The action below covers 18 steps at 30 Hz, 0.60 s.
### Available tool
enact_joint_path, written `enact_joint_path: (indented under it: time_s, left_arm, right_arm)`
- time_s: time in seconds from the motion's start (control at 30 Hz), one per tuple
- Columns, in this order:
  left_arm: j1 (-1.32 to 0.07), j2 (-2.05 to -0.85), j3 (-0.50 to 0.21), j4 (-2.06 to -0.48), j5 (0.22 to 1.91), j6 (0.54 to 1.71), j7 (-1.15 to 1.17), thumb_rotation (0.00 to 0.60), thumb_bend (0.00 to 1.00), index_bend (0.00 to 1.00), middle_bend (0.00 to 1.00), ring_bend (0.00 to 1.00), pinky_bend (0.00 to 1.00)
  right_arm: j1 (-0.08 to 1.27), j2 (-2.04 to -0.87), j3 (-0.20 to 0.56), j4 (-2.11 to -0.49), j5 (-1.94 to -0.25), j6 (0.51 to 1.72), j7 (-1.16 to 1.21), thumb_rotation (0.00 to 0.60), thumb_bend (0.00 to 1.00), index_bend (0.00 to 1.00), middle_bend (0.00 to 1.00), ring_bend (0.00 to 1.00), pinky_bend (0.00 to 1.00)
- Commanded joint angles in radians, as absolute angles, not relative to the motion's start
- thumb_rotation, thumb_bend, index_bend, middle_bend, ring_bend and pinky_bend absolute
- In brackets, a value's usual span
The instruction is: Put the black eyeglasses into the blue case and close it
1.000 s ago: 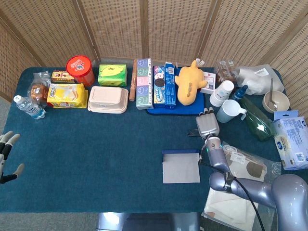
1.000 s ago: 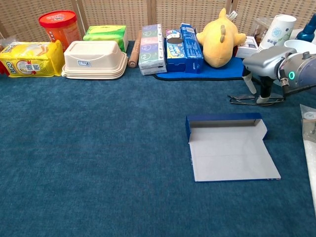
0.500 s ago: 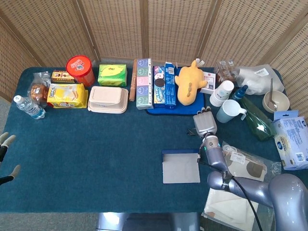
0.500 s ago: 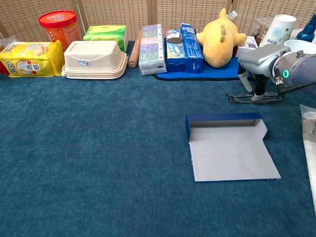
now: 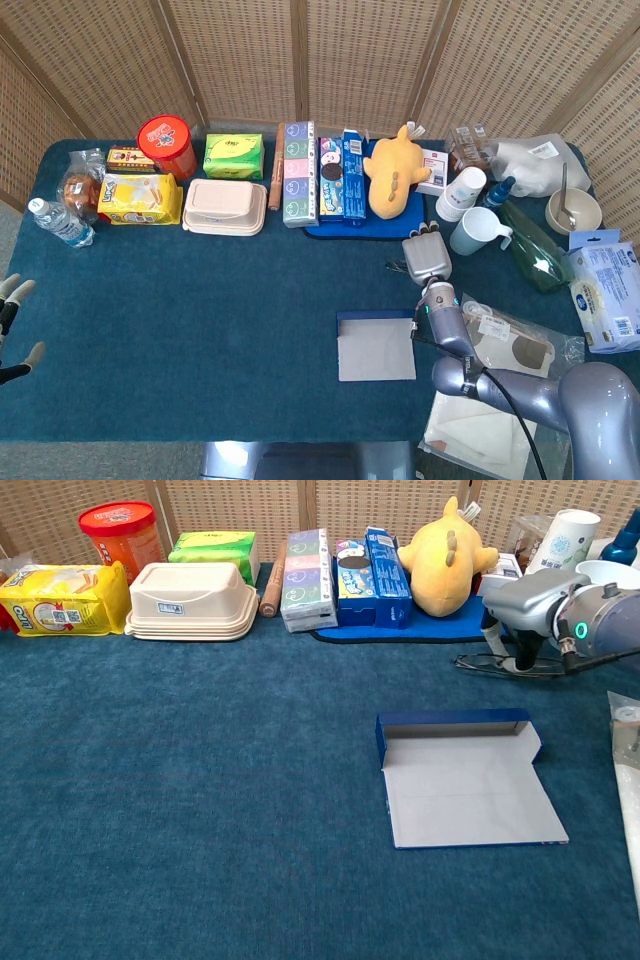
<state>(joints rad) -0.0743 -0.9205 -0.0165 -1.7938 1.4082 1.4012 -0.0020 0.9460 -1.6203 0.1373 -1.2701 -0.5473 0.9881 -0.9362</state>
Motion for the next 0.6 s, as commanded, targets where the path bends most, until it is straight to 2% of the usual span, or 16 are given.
enact_joint_path:
  time_s: [0.03,0.33,0.6]
  left_arm:
    - [-0.074,-0.92,-0.017,-1.795,1.408,1.402,-0.001,0.6,0.32,0.01,0.0,0.0,0.0]
    - [-0.072,-0.918,-0.019,-1.8,1.414,1.411,0.002,0.6,0.32,0.01,0.0,0.0,0.0]
    - [-0.074,-0.92,-0.02,-1.8,1.417,1.409,0.003,0.6,0.32,0.01,0.0,0.0,0.0]
  right_arm:
    - [0.944,-1.62,0.136,-1.268,-0.551,0.987,-0.934,0.6,0.41,0.54,0.3,0.17,0.18]
    - [0.937,-1.622,0.138,-1.264,-0.568,0.985,-0.919,0.6,0.43,0.57,0.31,0.18,0.18]
    - [0.929,-1.59,0.149,-1.335,-0.593,1.023,-0.912,0.6,0.44,0.58,0.32,0.19,0.18]
